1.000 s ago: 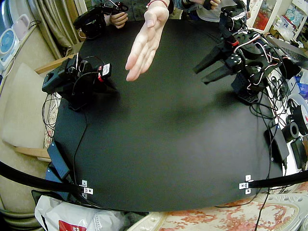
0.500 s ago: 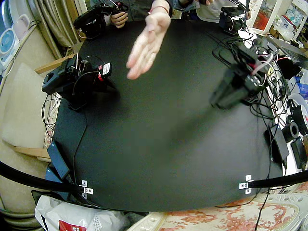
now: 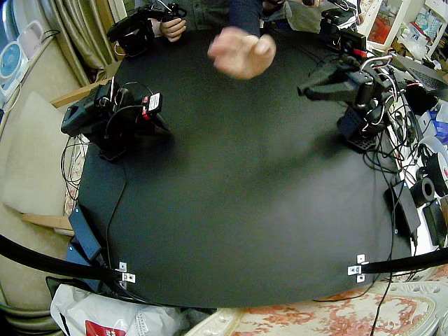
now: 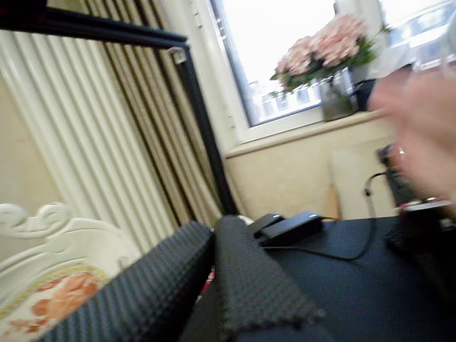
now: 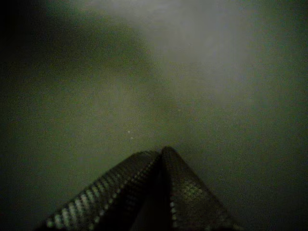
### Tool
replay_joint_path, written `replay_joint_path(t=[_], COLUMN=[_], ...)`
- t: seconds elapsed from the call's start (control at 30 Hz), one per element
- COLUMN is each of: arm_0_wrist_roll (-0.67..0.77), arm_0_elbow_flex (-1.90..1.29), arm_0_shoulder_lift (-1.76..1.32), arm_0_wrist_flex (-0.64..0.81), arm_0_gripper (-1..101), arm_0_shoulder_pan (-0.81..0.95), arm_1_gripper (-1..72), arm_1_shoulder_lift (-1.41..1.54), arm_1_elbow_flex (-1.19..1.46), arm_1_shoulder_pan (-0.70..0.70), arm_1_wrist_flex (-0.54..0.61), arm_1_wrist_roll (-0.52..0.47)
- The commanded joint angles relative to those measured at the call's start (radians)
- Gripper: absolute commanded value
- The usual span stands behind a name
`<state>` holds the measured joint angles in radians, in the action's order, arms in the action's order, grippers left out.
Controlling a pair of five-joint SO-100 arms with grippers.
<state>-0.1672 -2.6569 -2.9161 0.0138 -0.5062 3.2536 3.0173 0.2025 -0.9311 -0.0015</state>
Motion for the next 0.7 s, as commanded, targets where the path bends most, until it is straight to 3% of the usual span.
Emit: replay_joint_path(t=[0.0, 0.03, 0.07, 0.1, 0.13, 0.2, 0.3, 0.33, 0.37, 0.43, 0.5, 0.57, 0.63, 0.67], arm_0_wrist_roll=[-0.069, -0.071, -0.071, -0.098, -0.14, -0.153, -0.161, -0.146, -0.141, -0.058, -0.067, -0.176, -0.213, -0.209], arm_0_elbow_flex=[-0.11, -0.118, -0.114, -0.11, -0.118, 0.04, 0.347, 0.611, 0.802, 0.893, 0.847, 0.792, 0.643, 0.483], arm_0_shoulder_lift=[0.04, 0.048, 0.077, 0.101, 0.089, 0.121, 0.236, 0.325, 0.396, 0.377, 0.298, 0.25, 0.189, 0.126], arm_0_wrist_flex=[0.316, 0.322, 0.304, 0.318, 0.394, 0.37, 0.353, 0.138, 0.028, -0.055, 0.008, 0.156, 0.331, 0.502], arm_0_gripper=[11, 9, 0, 0, 14, 0, 0, 0, 0, 5, 0, 0, 0, 0], arm_0_shoulder_pan=[-0.091, -0.101, -0.115, -0.114, -0.104, -0.098, -0.04, -0.037, -0.015, 0.037, 0.1, 0.196, 0.255, 0.268], arm_1_gripper=[-0.3, -0.3, -0.3, -0.3, -0.3, -0.3, -0.3, -0.3, -0.3, -0.3, -0.3, -0.2, 0.0, 0.0], arm_1_shoulder_lift=[0.02, 0.02, 0.02, 0.02, 0.02, 0.02, 0.02, 0.018, 0.017, 0.014, 0.014, 0.012, 0.011, 0.011], arm_1_elbow_flex=[-0.011, -0.011, -0.011, -0.011, -0.011, -0.011, -0.011, -0.011, -0.011, -0.011, -0.011, -0.011, -0.011, -0.011], arm_1_shoulder_pan=[-0.006, -0.005, -0.005, -0.005, -0.011, -0.014, -0.018, -0.02, -0.023, -0.028, -0.031, -0.032, -0.032, -0.031], arm_1_wrist_flex=[0.0, -0.006, -0.009, -0.011, -0.011, -0.012, -0.015, -0.015, -0.015, -0.015, -0.015, -0.015, -0.014, -0.014], arm_1_wrist_roll=[0.014, 0.017, 0.021, 0.025, 0.025, 0.029, 0.035, 0.037, 0.038, 0.041, 0.041, 0.041, 0.041, 0.041])
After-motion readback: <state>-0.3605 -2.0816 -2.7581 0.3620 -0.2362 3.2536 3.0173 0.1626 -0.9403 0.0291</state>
